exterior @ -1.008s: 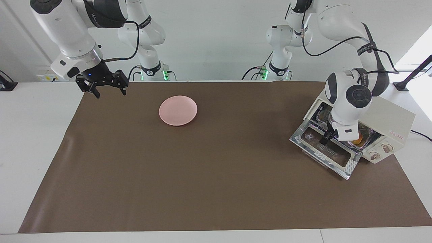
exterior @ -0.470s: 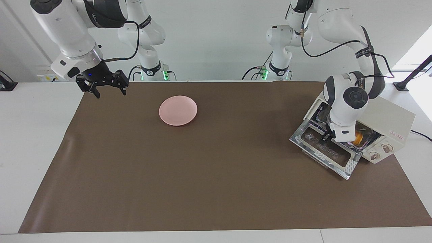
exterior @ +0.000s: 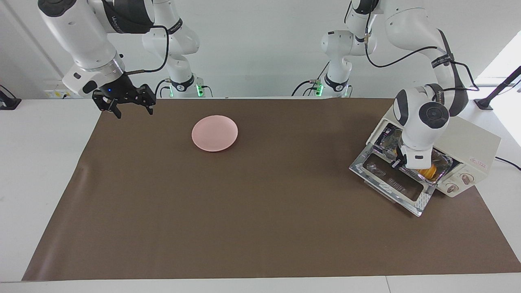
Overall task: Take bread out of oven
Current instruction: 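Pull the foil tray out of the oven with the left gripper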
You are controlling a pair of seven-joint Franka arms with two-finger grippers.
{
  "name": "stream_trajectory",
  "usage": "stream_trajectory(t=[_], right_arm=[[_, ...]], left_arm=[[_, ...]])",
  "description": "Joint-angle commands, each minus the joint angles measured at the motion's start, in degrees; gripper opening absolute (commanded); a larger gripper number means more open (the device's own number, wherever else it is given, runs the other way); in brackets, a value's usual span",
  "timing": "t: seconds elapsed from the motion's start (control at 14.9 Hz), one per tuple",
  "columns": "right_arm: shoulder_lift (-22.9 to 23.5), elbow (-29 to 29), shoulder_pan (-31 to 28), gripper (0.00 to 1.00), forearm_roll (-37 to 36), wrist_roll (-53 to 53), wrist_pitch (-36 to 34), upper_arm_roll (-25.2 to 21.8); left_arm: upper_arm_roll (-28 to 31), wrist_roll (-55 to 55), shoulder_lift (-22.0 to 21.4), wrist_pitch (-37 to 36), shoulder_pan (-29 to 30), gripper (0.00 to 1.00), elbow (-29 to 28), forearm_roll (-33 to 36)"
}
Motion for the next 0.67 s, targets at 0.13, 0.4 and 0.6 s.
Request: stream_trajectory(t=[0.13, 0.4, 0.6], right_arm=[[-0.86, -0.11, -0.42, 1.0, -0.63, 0.75, -0.7, 0.79], [-1.13, -0.11, -0.51, 1.0, -0.63, 0.67, -0.79, 0.7], [-1.13, -0.11, -0.77, 1.0, -0.28, 0.84, -1.22, 0.61]], left_arm=[[-1.04, 1.45, 8.07, -6.0, -6.34, 0.0, 19.84, -4.8], [-1.04, 1.19, 9.23, -6.45, -18.1, 0.0, 22.61, -10.79], [-1.04, 1.1, 11.15, -4.96, -25.06, 0.0, 22.08, -13.78]])
